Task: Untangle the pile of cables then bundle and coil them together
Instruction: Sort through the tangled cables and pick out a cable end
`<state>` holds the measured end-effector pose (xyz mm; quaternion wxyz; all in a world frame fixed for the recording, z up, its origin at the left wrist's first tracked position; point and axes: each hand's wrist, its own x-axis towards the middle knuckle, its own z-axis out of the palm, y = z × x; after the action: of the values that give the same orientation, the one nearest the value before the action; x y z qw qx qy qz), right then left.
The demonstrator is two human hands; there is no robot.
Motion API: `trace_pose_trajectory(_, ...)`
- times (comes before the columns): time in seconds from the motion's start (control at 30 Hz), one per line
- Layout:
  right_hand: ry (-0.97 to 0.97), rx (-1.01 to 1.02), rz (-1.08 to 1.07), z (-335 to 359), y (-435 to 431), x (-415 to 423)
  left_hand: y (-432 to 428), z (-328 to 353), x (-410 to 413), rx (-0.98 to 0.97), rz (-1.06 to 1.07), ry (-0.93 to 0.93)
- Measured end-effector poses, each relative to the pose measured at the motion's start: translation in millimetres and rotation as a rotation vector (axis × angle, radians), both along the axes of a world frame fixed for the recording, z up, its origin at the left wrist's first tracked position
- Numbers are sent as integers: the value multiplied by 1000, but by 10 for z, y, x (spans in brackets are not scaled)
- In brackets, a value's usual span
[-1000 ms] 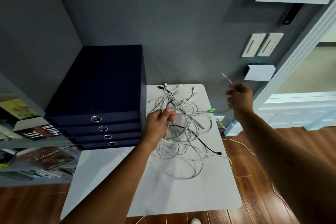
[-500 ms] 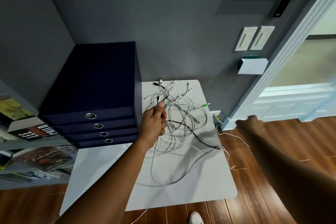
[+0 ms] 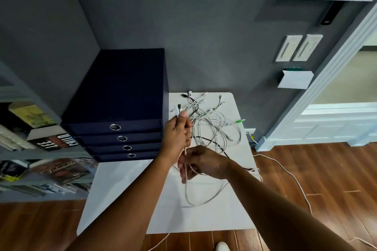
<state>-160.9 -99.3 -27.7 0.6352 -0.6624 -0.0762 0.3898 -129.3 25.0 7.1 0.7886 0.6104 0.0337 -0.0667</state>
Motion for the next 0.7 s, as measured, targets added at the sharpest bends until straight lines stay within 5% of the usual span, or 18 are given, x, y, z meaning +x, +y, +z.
trace_pose_trajectory(0.17, 54, 0, -248, -53, -78, -78, 141, -29, -26, -60, 7, -5)
trace_pose_trajectory(0.33, -193, -375, -174, -65, -105, -76, 139, -2, -78, -50, 32, 10)
trace_pose_trajectory(0.6, -105, -253, -152, -114, -331, -54, 230, -14, -112, -56, 63, 17)
trace_pose_trajectory(0.7, -145, -405, -175, -189, -513, -99, 326, -37, -156, -46, -2, -14)
